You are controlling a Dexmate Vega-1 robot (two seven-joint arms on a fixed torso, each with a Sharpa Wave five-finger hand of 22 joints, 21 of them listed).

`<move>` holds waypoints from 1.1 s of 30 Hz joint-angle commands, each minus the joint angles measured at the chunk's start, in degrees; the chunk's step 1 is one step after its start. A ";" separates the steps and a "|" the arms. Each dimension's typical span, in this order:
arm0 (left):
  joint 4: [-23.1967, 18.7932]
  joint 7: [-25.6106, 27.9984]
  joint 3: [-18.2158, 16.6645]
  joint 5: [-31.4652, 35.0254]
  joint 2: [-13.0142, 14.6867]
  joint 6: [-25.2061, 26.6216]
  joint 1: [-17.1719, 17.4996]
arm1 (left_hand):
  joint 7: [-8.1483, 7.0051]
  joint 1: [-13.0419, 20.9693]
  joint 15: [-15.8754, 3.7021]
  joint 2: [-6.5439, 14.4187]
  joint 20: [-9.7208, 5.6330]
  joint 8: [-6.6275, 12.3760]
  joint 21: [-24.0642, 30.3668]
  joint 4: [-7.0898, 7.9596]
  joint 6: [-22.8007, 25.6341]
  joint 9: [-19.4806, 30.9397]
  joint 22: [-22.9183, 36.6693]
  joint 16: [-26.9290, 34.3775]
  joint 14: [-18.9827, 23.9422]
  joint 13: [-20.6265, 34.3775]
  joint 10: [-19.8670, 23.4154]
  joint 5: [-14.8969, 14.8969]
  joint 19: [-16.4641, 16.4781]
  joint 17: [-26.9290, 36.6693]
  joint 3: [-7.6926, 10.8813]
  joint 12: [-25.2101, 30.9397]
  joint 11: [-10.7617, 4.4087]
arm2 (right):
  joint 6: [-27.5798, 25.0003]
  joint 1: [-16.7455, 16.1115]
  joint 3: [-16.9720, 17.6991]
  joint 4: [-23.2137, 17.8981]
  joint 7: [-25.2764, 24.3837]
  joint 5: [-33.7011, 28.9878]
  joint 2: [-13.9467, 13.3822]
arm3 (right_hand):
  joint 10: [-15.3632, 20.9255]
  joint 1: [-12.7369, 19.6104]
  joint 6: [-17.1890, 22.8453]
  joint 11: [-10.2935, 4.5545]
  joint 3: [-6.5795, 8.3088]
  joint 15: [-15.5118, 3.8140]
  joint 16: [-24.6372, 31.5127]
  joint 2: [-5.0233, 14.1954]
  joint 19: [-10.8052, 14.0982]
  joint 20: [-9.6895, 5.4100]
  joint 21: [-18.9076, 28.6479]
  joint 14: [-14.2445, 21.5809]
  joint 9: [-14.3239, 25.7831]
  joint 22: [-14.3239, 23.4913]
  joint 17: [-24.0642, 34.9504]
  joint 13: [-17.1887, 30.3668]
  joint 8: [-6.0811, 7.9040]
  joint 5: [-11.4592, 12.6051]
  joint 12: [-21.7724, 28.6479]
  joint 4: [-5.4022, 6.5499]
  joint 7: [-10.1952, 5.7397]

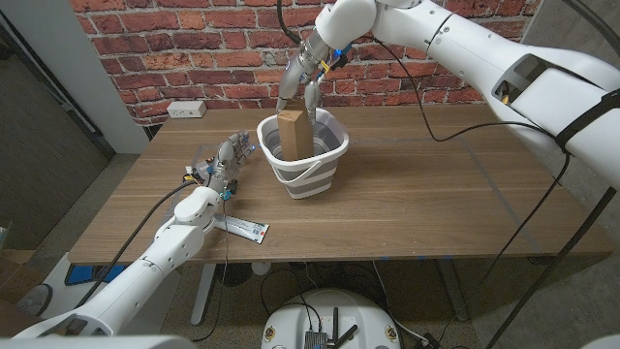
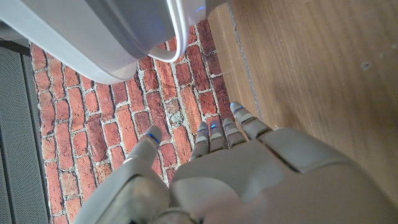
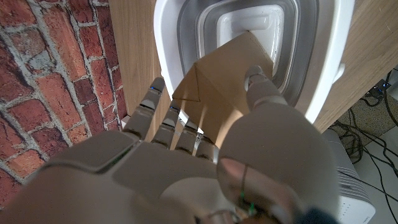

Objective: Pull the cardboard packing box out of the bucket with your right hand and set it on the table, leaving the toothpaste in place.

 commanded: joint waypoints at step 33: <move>1.45 -0.43 0.45 -0.39 -0.57 0.70 -1.27 | -0.35 -0.90 0.25 3.57 -1.95 0.27 0.00 0.37 0.73 0.16 0.24 0.06 0.45 0.34 0.40 0.00 0.50 0.09 0.72 0.09 0.15 | 2.06 0.00 1.55 2.32 -6.25 -1.10 -0.06 | 22.35 2.16 20.21 -5.53 -0.05 -9.53 5.78 1.57 6.04 -9.49 -1.15 14.04 -0.01 0.09 0.03 -1.28 8.24 -2.87 3.05 0.93 -2.10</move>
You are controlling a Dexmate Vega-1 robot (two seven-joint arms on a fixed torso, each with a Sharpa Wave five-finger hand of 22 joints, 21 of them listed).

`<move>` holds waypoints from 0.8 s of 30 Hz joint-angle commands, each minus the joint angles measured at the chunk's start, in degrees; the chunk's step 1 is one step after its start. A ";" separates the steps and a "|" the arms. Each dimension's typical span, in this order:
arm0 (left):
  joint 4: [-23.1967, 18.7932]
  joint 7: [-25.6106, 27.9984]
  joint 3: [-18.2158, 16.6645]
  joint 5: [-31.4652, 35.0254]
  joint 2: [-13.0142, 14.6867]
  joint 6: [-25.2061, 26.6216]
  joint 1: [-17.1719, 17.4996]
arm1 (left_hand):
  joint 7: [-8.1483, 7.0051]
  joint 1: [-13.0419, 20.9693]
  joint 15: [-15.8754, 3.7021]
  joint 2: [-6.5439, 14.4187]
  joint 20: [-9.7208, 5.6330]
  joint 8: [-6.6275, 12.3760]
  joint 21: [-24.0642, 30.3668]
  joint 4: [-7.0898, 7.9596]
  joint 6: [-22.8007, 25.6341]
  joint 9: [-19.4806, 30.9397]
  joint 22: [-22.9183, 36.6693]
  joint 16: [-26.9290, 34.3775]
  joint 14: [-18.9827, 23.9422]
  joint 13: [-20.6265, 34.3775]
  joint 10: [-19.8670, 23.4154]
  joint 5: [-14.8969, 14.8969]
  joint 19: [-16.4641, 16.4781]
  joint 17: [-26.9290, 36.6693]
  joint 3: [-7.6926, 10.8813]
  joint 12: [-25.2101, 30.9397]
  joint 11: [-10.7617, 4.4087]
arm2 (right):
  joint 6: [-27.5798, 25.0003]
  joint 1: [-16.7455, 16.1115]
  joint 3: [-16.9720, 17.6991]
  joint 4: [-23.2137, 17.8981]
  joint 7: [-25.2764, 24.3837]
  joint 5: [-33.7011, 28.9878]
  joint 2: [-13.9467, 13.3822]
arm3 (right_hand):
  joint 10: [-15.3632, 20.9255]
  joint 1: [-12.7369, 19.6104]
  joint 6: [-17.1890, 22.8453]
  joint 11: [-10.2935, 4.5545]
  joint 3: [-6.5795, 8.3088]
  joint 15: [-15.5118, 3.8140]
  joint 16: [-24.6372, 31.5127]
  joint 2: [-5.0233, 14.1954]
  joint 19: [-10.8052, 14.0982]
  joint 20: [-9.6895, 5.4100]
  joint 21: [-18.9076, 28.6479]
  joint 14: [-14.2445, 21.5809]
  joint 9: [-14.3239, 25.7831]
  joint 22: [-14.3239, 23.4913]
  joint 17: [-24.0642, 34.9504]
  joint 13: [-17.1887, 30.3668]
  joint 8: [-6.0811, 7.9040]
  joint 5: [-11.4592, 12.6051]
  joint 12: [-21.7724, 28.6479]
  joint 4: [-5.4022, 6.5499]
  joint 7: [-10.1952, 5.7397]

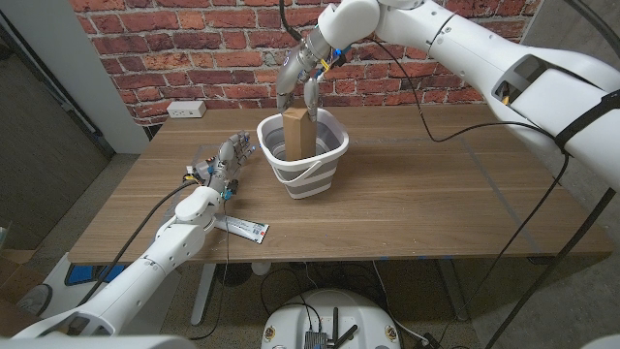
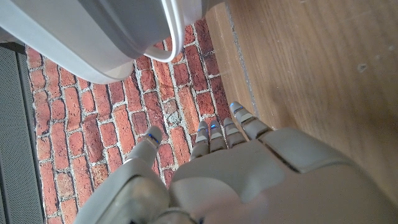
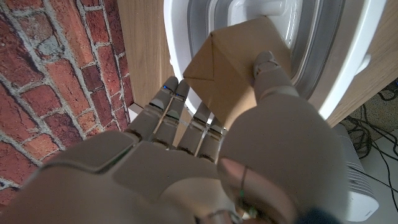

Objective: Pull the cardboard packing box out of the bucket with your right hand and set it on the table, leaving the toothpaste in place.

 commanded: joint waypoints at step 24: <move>1.71 -0.84 0.48 -0.03 -0.45 0.44 -1.84 | -0.07 -0.38 0.28 3.71 -1.95 0.21 0.01 0.30 0.49 0.19 0.24 0.04 0.38 0.34 0.39 0.01 0.52 0.09 0.72 0.05 0.21 | -1.65 -0.65 3.43 0.53 -0.26 6.74 -2.22 | 6.75 2.37 7.24 -1.57 2.60 -9.84 -0.32 5.20 1.57 -4.72 -0.14 3.51 -0.12 -0.05 -1.27 -1.92 3.26 0.85 -1.33 -0.56 -0.62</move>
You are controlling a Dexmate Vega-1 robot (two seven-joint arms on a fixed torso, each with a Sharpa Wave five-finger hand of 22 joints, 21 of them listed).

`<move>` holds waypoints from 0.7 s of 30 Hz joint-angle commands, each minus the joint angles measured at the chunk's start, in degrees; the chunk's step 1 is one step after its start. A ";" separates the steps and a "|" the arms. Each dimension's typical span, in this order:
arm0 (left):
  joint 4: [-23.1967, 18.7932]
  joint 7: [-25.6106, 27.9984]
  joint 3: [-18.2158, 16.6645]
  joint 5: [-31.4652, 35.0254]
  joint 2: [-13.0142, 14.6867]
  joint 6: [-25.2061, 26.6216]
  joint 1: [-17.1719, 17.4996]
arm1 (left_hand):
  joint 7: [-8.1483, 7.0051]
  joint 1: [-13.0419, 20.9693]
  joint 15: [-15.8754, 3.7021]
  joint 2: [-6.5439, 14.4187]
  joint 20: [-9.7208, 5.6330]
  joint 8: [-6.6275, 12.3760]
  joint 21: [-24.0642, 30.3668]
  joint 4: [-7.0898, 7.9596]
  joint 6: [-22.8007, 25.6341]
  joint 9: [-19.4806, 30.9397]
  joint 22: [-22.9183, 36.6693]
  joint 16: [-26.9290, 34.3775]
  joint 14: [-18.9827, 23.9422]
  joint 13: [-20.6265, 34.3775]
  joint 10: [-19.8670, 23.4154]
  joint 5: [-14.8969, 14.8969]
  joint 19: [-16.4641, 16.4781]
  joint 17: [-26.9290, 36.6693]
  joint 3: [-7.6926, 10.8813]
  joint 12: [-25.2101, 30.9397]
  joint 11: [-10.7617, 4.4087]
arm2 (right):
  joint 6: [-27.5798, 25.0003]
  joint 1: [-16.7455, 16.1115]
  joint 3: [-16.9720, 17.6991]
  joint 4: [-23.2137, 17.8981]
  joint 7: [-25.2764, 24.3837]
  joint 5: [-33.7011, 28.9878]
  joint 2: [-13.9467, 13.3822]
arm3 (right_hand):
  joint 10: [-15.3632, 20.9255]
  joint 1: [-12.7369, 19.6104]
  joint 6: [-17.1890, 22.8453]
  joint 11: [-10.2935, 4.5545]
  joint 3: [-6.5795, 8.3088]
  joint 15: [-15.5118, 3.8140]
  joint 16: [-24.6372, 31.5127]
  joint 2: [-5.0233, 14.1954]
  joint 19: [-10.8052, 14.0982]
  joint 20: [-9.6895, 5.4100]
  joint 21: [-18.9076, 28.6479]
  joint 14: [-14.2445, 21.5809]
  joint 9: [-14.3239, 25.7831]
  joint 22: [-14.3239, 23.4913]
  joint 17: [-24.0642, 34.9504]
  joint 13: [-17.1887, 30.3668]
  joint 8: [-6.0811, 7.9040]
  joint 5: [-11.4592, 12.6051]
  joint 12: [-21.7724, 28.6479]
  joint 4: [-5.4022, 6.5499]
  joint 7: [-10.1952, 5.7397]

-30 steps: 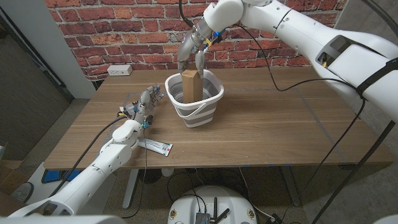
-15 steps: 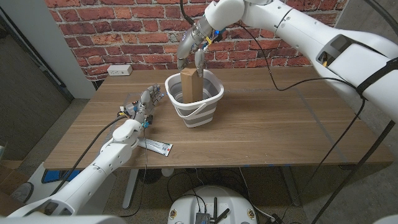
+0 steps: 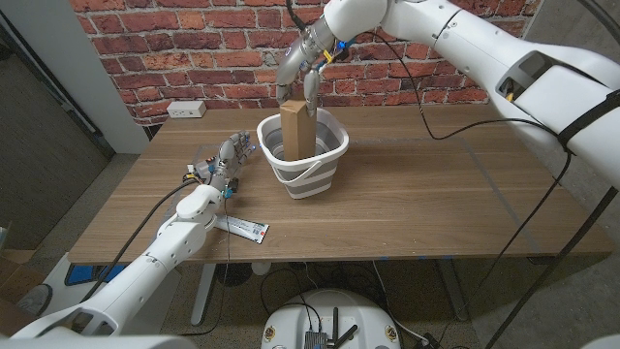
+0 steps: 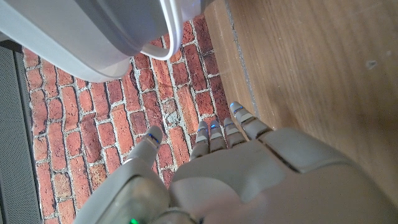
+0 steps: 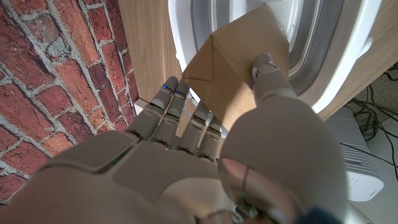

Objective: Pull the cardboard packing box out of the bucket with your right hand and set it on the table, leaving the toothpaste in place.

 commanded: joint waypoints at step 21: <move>0.09 -0.40 0.48 0.27 0.19 0.87 -0.99 | -0.07 -0.36 0.30 3.66 -1.99 0.19 -0.03 0.14 0.54 0.20 0.24 0.01 0.37 0.34 0.32 0.01 0.45 0.08 0.67 -0.01 0.22 | -3.99 -3.41 5.55 -2.89 -1.55 6.90 -4.62 | 7.58 5.57 9.06 -3.34 1.10 -10.27 0.26 4.63 3.13 -6.23 0.50 3.75 -0.61 -0.02 -0.54 -0.96 2.91 0.81 -0.87 0.50 -1.34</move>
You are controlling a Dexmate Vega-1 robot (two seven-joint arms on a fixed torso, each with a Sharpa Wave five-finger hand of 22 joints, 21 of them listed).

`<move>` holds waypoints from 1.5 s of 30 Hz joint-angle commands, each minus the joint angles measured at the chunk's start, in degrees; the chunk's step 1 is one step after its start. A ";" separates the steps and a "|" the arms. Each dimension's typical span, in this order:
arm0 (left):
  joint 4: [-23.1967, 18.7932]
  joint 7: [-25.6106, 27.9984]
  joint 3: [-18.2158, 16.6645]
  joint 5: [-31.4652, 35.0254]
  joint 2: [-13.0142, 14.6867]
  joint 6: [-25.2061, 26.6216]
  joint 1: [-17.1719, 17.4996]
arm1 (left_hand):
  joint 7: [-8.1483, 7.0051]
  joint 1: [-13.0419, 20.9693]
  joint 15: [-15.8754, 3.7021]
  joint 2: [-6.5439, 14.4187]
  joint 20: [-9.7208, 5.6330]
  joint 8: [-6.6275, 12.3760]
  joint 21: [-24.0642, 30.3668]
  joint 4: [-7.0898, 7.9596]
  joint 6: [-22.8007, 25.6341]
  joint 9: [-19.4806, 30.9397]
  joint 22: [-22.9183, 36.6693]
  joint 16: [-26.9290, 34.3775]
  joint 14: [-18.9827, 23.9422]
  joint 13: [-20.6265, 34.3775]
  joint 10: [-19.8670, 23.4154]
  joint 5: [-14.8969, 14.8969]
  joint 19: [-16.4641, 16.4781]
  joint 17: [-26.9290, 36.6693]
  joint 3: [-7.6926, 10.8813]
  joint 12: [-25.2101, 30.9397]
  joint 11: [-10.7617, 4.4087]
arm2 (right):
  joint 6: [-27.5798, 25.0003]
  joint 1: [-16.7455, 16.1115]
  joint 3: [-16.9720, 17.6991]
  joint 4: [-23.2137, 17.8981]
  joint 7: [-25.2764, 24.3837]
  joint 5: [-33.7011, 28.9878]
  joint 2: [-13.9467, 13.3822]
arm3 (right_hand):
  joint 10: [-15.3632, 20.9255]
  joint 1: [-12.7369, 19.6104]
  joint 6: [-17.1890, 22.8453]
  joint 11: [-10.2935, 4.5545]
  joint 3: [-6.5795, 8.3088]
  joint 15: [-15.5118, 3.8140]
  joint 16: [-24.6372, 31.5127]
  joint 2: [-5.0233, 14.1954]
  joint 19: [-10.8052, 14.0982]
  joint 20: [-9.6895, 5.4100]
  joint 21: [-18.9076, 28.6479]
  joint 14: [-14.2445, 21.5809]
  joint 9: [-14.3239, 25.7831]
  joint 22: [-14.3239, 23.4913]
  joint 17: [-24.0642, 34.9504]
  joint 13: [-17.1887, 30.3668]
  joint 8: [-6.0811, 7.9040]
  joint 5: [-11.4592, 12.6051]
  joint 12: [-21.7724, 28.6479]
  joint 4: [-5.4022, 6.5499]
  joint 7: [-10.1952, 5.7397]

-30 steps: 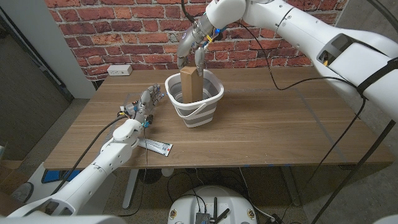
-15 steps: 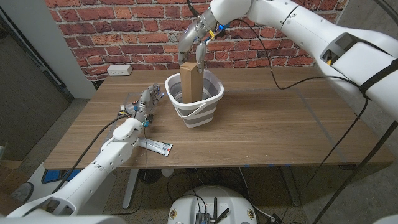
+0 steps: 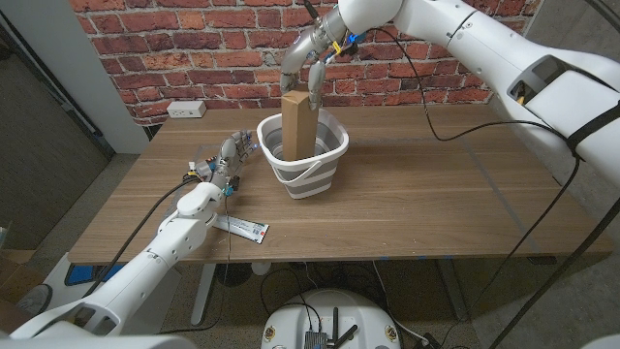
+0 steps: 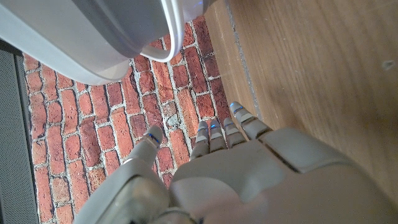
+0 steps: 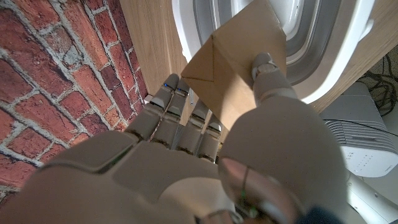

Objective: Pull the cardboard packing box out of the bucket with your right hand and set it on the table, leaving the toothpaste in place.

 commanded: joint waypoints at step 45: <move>-1.82 0.94 0.58 0.64 0.41 1.56 -0.07 | -0.05 -0.33 0.36 3.54 -2.02 0.16 -0.02 -0.04 0.55 0.21 0.24 0.00 0.39 0.35 0.40 -0.01 0.45 0.05 0.75 -0.02 0.23 | -12.93 -10.44 11.83 -14.75 -3.57 8.93 -12.98 | 7.78 6.93 11.12 -4.26 0.72 -10.39 0.13 5.48 6.31 -7.32 2.03 5.90 0.06 0.54 0.24 -0.69 2.32 1.11 -1.59 0.65 -1.20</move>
